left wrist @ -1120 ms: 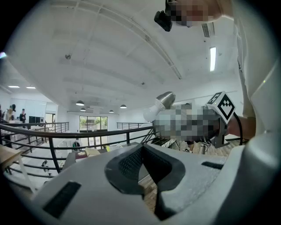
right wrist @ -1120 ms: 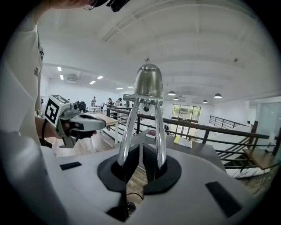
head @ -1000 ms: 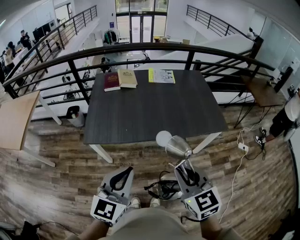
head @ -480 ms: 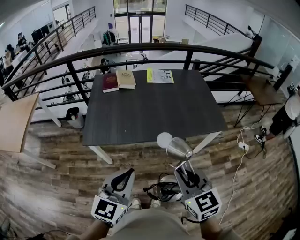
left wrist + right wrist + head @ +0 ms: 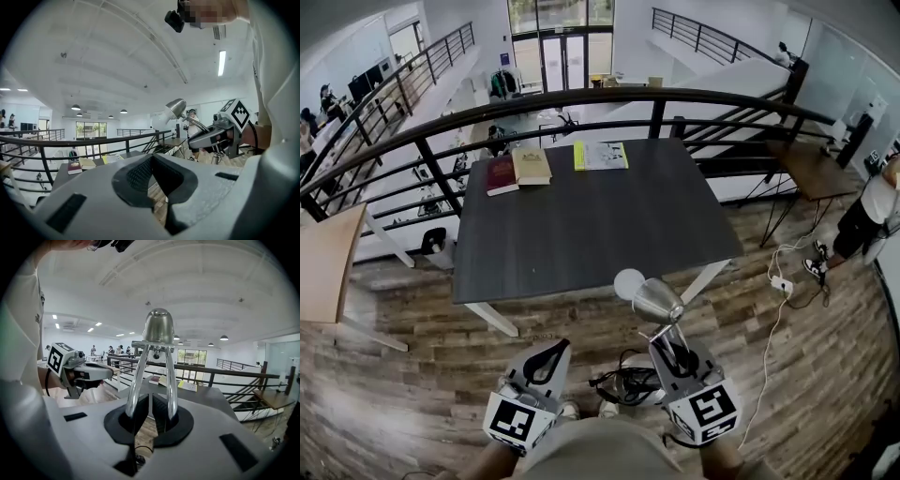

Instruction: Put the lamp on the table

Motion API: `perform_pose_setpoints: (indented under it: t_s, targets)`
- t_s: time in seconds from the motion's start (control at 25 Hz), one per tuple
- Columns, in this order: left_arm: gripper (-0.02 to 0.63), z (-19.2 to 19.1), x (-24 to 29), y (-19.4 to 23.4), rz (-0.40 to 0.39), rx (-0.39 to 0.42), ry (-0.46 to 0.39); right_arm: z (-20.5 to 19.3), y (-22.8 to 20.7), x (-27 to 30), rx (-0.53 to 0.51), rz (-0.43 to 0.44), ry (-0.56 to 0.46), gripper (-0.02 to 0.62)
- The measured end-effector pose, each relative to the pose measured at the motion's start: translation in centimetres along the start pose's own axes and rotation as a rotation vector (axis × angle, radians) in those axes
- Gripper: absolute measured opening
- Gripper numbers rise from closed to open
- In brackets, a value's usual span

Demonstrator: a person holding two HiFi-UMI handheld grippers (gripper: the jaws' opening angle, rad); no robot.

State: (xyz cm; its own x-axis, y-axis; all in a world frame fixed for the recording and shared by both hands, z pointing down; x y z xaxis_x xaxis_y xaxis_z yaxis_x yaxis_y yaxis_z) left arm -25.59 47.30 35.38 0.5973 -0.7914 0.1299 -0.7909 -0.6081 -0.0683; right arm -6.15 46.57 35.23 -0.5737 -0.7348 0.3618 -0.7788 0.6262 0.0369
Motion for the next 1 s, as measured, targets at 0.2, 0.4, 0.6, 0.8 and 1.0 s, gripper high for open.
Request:
perform_pose_setpoints:
  t_s: [0.2, 0.4, 0.6, 0.8, 1.0]
  targets:
    - [0.005, 0.4, 2.3, -1.4, -0.008, 0.01, 0.004, -0.8, -2.7, -1.3, 0.005, -0.019, -0.006, 0.025]
    - [0.005, 0.9, 5.4, -2.9, 0.006, 0.053, -0.002, -2.0, -6.4, -3.2, 0.01, -0.038, -0.009, 0.026]
    - [0.005, 0.8, 6.9, -2.9, 0.0, 0.048, 0.023, -2.4, -8.9, -4.2, -0.007, -0.058, -0.014, 0.025]
    - [0.005, 1.4, 9.0, -3.3, -0.042, -0.017, -0.009, -2.5, -11.4, -4.6, -0.003, -0.099, -0.02, 0.026]
    - [0.005, 1.0, 12.0, -3.4, -0.083, -0.012, -0.026, -2.9, -13.7, -3.9, 0.004, -0.114, -0.019, 0.026]
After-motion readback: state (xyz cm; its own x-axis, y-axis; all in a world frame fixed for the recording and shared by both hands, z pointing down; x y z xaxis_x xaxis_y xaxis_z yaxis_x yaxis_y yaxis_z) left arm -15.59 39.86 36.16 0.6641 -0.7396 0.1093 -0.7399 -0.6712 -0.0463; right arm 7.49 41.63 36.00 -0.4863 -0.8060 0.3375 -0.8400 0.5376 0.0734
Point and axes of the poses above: the fingertips, and each gripper's own axes: x forward along the fingers, y to its left, z out of its top, the point moved 5 cm from there along -x, backward along the fingers, and after that the axes turned 2 degrees about x, right-handed, at the moved point
